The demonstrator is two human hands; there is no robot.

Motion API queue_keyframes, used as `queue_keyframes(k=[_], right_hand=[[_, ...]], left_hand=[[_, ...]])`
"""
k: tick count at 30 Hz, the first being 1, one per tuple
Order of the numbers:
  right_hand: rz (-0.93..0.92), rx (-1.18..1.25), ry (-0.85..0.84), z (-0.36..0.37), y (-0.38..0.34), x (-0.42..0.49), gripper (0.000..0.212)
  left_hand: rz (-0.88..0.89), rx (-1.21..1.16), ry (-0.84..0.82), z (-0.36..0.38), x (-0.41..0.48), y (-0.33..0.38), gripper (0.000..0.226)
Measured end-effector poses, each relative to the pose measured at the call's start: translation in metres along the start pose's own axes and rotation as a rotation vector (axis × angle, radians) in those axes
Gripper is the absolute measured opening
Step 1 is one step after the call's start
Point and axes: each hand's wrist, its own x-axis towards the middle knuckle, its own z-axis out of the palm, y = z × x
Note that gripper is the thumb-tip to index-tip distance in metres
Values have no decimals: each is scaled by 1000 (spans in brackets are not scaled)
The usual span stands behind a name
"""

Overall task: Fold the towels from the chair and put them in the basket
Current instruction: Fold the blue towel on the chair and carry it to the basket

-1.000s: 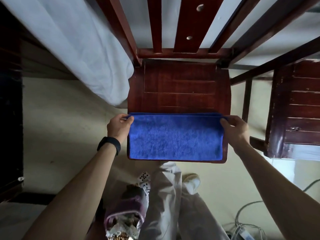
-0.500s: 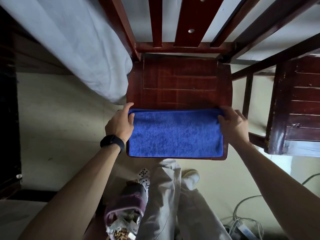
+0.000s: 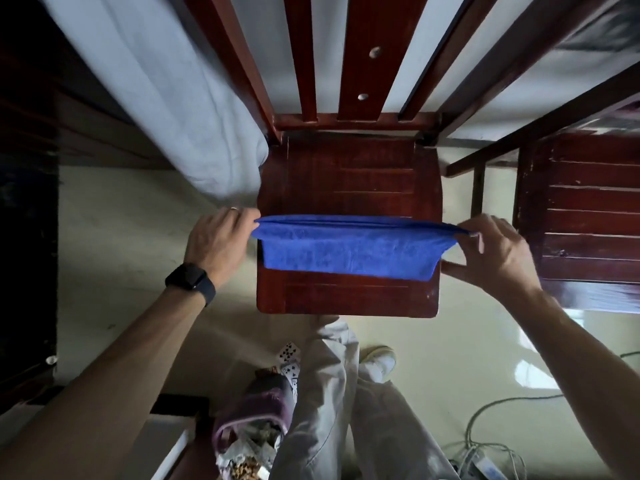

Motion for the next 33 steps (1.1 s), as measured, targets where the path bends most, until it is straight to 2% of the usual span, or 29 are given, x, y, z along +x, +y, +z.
queue_keyframes(k=[3,5,10,15,19,21,23,27,33], right_hand=[[-81,-11,153,-33,-5,-18,34],[-89,-9,127,-38,-6,-33,27],[-47,81,97,-45,-24,-73,11],[219,335,-45,-30,-44,-93,16],[526,469,-173,3,-41,-77,21],[589,484,-201,28,-29,-68,21],[662,494,-232,50,-17,-62,14],[788,510,-180,71,0,-59,4],[979,546,-188,73,17,-73,4]], left_hand=[[104,59,104,-26,-11,-3,17],[118,60,120,-34,-18,-1,25],[97,46,138,-49,-40,10,20],[73,30,45,-54,-37,3,27],[80,97,-227,-22,14,7,38],[119,161,-375,-1,52,15,41],[155,206,-442,22,87,27,36],[179,255,-417,56,147,60,33],[187,177,-330,77,202,104,29]])
